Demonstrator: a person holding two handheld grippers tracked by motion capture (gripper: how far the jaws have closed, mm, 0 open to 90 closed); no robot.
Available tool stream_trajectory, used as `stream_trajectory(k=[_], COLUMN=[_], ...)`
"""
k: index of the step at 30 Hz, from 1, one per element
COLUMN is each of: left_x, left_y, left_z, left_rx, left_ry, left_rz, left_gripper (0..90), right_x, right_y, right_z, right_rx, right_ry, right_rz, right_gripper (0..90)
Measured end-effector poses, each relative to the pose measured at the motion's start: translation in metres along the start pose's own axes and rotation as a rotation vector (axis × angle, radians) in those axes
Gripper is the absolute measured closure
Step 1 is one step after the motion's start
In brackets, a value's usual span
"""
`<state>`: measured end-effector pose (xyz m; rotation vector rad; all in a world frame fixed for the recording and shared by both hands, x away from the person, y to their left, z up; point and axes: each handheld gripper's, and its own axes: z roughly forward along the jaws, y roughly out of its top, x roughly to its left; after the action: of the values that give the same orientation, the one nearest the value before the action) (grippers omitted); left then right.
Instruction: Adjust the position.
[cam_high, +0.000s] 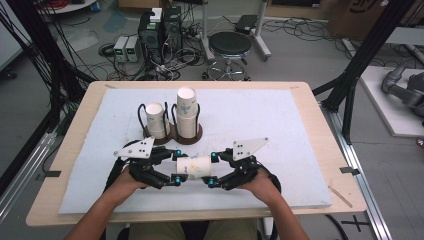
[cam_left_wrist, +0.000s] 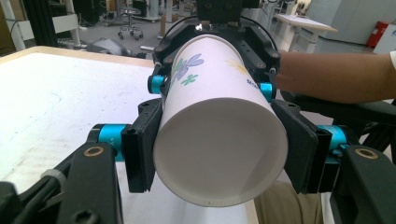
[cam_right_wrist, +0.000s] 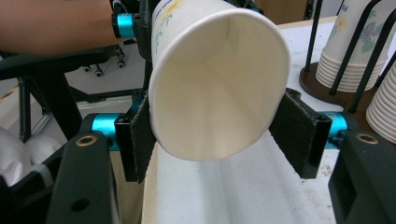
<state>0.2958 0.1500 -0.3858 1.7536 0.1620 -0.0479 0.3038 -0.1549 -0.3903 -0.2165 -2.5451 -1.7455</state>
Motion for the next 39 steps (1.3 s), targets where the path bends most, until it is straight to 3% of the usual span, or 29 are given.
stream_trajectory(k=[2, 5, 7, 10, 20, 30, 39], left_x=[-0.001, -0.004, -0.005, -0.007, -0.007, -0.005, -0.004], left_y=[0.000, 0.000, 0.000, 0.002, 0.013, 0.019, 0.023], left_z=[0.001, 0.003, 0.003, 0.001, -0.007, -0.005, -0.001], left_rx=[0.007, 0.043, 0.061, 0.072, 0.151, 0.232, 0.278], left_ry=[0.007, 0.042, 0.057, 0.062, 0.150, 0.166, 0.169], left_rz=[-0.017, -0.049, -0.042, -0.044, -0.016, -0.010, -0.004], left_gripper=[36.1, 19.4, 16.3, 16.2, 16.2, 16.6, 17.2], right_x=[0.000, -0.001, -0.001, -0.003, -0.007, -0.009, -0.009], right_y=[0.001, 0.003, 0.005, 0.008, 0.026, 0.045, 0.062], right_z=[0.000, -0.002, -0.002, -0.003, -0.005, 0.001, 0.007], right_rx=[0.009, 0.021, 0.043, 0.071, 0.229, 0.369, 0.462], right_ry=[0.000, 0.003, -0.003, -0.011, -0.053, -0.064, -0.062], right_rz=[-0.005, 0.001, -0.004, -0.006, -0.034, -0.078, -0.123], right_gripper=[36.1, 36.1, 36.1, 36.0, 35.7, 35.1, 34.9])
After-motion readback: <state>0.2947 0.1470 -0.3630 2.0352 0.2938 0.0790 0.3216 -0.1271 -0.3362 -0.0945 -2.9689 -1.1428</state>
